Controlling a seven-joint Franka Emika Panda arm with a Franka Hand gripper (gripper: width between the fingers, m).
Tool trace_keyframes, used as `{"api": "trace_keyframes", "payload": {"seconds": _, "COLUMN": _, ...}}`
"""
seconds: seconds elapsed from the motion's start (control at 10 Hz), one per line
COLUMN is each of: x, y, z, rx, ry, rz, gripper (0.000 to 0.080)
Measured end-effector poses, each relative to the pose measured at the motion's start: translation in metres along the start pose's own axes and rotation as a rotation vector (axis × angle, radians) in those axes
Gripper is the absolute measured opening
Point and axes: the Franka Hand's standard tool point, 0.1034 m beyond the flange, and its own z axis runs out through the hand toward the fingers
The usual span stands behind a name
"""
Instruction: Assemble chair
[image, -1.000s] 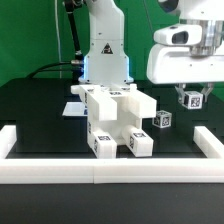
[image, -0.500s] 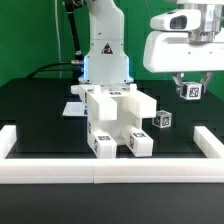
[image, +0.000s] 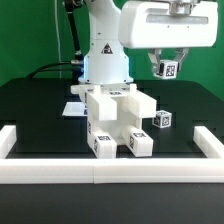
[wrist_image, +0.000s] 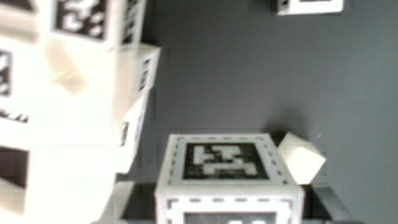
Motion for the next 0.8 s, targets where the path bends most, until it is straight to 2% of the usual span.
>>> {"api": "trace_keyframes", "payload": {"seconds": 0.1, "x": -0.002, "y": -0.004, "z": 0.004, "rx": -0.001, "ry": 0.002, "rz": 0.008, "gripper": 0.0281}}
{"api": "trace_keyframes", "payload": {"seconds": 0.4, "x": -0.004, "y": -0.003, "z": 0.005, "rx": 0.0, "ry": -0.002, "rz": 0.007, "gripper": 0.0281}}
{"api": "trace_keyframes", "payload": {"seconds": 0.5, "x": -0.007, "y": 0.005, "z": 0.004, "rx": -0.006, "ry": -0.004, "rz": -0.057, "gripper": 0.0281}}
{"api": "trace_keyframes", "payload": {"seconds": 0.7, "x": -0.016, "y": 0.031, "z": 0.002, "rx": -0.006, "ry": -0.005, "rz": -0.097, "gripper": 0.0281}}
{"api": "trace_keyframes", "payload": {"seconds": 0.8, "x": -0.018, "y": 0.038, "z": 0.002, "rx": -0.004, "ry": -0.006, "rz": -0.116, "gripper": 0.0281}}
